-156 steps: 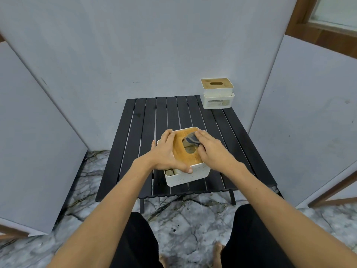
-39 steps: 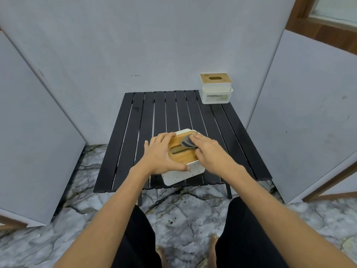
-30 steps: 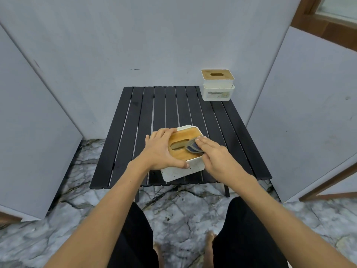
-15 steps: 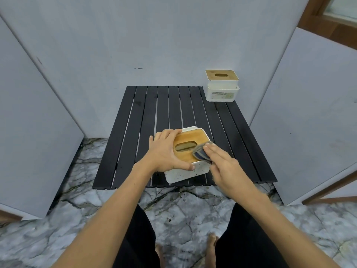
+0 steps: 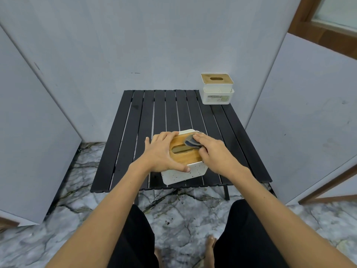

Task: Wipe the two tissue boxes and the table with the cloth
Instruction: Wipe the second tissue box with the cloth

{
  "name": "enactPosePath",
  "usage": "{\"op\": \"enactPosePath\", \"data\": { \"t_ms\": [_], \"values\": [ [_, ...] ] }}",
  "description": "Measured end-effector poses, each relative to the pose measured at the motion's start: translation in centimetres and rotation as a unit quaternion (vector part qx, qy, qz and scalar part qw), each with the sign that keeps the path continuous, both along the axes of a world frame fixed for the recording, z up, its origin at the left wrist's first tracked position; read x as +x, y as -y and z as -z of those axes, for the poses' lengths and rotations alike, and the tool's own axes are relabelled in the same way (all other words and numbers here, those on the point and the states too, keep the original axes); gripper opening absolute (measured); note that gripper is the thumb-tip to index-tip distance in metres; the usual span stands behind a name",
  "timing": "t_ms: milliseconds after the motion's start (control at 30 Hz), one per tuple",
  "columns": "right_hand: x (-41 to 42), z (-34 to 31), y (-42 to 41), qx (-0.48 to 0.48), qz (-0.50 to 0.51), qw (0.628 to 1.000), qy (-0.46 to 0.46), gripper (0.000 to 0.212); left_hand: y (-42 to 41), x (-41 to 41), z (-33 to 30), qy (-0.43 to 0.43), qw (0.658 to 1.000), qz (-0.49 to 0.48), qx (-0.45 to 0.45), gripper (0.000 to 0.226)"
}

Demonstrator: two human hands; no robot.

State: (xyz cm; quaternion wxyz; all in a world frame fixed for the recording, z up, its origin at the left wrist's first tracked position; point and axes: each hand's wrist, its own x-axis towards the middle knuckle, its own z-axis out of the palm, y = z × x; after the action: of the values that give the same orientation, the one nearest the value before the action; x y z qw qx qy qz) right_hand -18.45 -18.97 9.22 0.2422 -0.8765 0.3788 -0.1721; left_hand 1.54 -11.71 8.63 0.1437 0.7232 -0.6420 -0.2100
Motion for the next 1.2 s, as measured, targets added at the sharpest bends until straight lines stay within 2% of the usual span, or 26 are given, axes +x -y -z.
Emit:
{"op": "enactPosePath", "data": {
  "t_ms": [100, 200, 267, 367, 467, 533, 600, 733, 833, 900, 1200],
  "values": [
    [-1.7, 0.6, -1.9, -0.006, 0.010, 1.000, 0.021, 0.048, 0.0, 0.3, -0.8, 0.009, 1.000, 0.005, 0.021, 0.128],
    [-3.0, 0.9, -3.9, -0.008, 0.014, 0.999, 0.037, 0.048, 0.0, 1.3, -1.4, 0.016, 0.999, -0.004, 0.044, 0.134],
    [-3.4, 0.6, -5.3, 0.001, 0.012, 0.998, 0.055, 0.047, -0.2, 2.3, -1.6, -0.011, 0.998, -0.028, 0.046, 0.136],
    [-3.7, -0.3, -6.8, 0.030, 0.004, 0.996, 0.085, 0.045, -1.2, 3.0, -1.9, -0.072, 0.994, -0.078, 0.018, 0.118],
    [-3.5, -1.1, -6.9, 0.048, 0.005, 0.994, 0.103, 0.045, -2.1, 1.7, -2.0, -0.053, 0.993, -0.105, -0.031, 0.093],
    [-3.2, -1.3, -6.0, 0.020, 0.015, 0.994, 0.105, 0.045, -2.4, -0.1, -1.9, -0.052, 0.993, -0.094, -0.044, 0.087],
    [-2.9, -1.0, -4.7, -0.023, 0.024, 0.996, 0.084, 0.046, -2.4, -2.0, -1.8, -0.054, 0.995, -0.077, -0.039, 0.093],
    [-2.8, 0.3, -4.0, -0.038, 0.014, 0.999, 0.021, 0.047, -1.6, -4.3, -1.2, -0.023, 0.998, -0.059, 0.021, 0.136],
    [-3.2, 1.3, -4.4, -0.050, 0.011, 0.999, 0.011, 0.048, -1.0, -4.1, -0.8, -0.003, 0.997, -0.054, 0.057, 0.153],
    [-3.6, 1.2, -4.5, -0.048, 0.015, 0.999, 0.010, 0.048, -0.8, -3.7, -0.6, 0.002, 0.997, -0.041, 0.064, 0.157],
    [-3.3, 1.1, -5.7, -0.030, 0.003, 0.999, 0.035, 0.048, 2.1, -1.9, -3.0, 0.053, 0.990, 0.026, 0.129, 0.153]
  ]
}}
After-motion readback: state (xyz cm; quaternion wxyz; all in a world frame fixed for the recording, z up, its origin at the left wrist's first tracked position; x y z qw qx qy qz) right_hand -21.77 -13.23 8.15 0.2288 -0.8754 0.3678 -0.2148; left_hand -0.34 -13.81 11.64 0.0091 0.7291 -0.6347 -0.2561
